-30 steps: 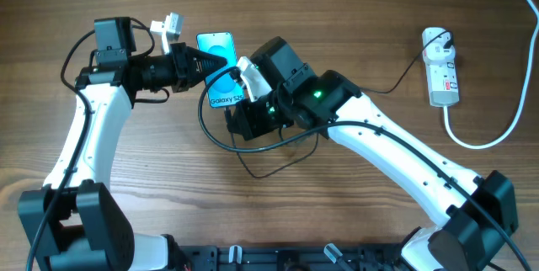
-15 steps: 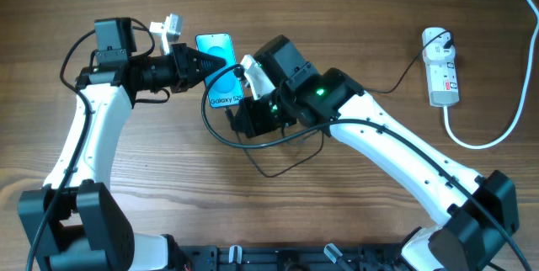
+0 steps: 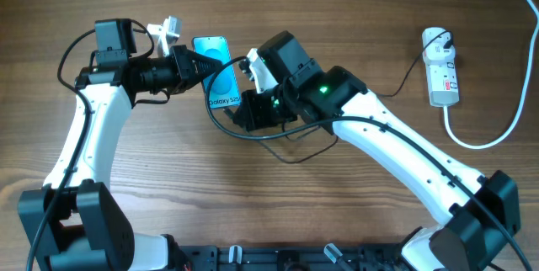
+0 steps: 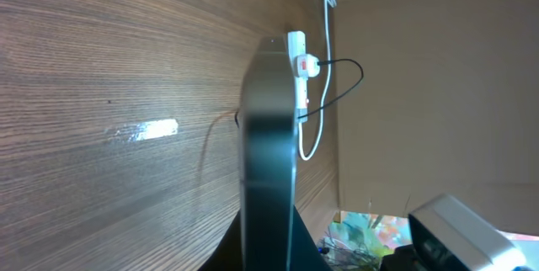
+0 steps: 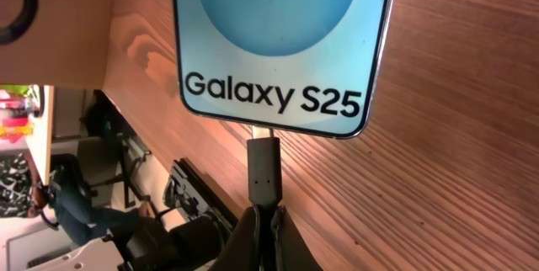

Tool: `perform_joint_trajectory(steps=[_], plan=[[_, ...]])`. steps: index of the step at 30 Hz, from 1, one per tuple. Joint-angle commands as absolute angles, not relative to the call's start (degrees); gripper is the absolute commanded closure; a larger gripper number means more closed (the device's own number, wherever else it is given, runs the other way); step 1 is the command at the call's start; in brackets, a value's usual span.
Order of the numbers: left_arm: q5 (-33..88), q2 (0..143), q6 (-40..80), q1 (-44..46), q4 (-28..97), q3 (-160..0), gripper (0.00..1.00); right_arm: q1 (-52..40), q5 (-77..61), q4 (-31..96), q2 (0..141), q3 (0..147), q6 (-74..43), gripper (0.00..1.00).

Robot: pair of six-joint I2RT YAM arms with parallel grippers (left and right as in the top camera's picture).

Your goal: Plug charger to phone and switch on socket

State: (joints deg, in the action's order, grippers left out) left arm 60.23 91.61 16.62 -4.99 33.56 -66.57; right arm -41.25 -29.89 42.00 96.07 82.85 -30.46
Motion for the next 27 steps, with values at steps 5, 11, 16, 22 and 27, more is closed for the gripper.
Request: perform_joint_trajectory(steps=[5, 11, 16, 22, 27], plan=[[66.0, 90.7, 21.5, -3.7, 33.8, -65.8, 0.96, -39.5, -24.4, 40.7, 95.4, 84.8, -25.3, 0.96], [58.8, 90.7, 25.5, -3.6, 33.6, -65.8, 0.96, -39.5, -24.4, 44.9, 95.4, 84.8, -19.4, 0.96], [58.8, 90.7, 31.5, -3.7, 33.6, -65.8, 0.96, -39.5, -24.4, 45.1, 95.4, 84.8, -22.2, 0.96], [59.1, 90.7, 44.9, -5.0, 33.9, -65.8, 0.96, -39.5, -24.4, 44.5, 95.4, 84.8, -22.5, 0.96], [59.7, 90.7, 46.8, -5.0, 34.0, -65.8, 0.96, -39.6, -24.4, 43.0, 95.4, 84.8, -25.3, 0.96]])
